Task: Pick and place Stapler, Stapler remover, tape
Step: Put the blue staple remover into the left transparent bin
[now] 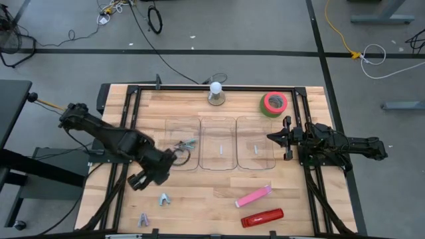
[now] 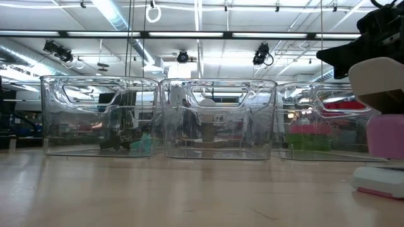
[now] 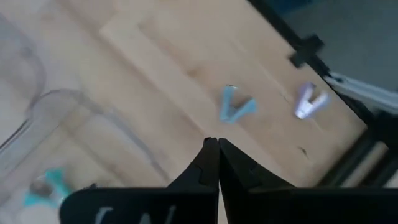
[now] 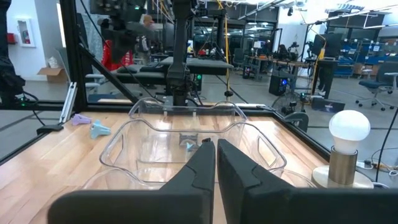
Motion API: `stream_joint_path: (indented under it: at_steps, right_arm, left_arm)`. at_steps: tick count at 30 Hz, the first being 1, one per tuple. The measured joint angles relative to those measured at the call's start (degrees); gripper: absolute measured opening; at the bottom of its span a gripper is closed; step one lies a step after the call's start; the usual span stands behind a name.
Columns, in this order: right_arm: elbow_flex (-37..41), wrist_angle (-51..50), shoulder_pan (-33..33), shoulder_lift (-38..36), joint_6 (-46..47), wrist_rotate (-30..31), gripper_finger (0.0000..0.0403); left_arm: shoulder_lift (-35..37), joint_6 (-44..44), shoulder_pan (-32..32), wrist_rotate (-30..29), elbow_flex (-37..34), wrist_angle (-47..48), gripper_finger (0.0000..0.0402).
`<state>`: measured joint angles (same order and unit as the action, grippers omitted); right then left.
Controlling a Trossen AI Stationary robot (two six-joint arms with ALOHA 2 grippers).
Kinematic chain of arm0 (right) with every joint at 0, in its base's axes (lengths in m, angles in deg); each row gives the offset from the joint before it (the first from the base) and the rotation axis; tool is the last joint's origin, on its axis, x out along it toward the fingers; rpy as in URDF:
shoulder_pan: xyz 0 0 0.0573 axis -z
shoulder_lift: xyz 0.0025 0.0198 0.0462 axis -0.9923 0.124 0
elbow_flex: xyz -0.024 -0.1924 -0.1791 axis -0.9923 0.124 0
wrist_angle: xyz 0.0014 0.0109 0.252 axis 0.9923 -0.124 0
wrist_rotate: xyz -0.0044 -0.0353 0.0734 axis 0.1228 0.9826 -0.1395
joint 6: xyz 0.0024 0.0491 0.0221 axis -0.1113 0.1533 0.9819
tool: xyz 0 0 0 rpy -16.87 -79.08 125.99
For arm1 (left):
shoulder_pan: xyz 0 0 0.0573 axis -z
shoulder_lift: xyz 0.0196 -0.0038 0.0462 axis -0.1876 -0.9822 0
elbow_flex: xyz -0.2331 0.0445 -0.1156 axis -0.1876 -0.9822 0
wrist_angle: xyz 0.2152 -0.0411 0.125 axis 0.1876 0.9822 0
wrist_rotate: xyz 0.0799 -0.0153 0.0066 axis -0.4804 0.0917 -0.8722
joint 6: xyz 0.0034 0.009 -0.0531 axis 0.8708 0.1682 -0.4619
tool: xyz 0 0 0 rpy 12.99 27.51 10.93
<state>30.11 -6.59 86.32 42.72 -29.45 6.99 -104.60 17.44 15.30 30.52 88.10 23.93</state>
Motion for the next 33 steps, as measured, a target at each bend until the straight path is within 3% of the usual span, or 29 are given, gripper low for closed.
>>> stream_joint_path:
  at_steps: [16,23,33]
  right_arm:
    - [0.0,0.0,0.0,0.0,0.0,0.0,0.0022]
    - [0.0,0.0,0.0,0.0,0.0,0.0,0.0022]
    - [0.0,0.0,0.0,0.0,0.0,0.0,0.0022]
  left_arm:
    - [-0.2,0.2,11.1,0.3,-1.2,-2.3,0.0001]
    - [-1.1,3.9,13.6,-1.9,-1.7,-4.5,0.0001]
    - [-1.3,-1.0,18.1,-8.6,-1.7,-7.5,0.0000]
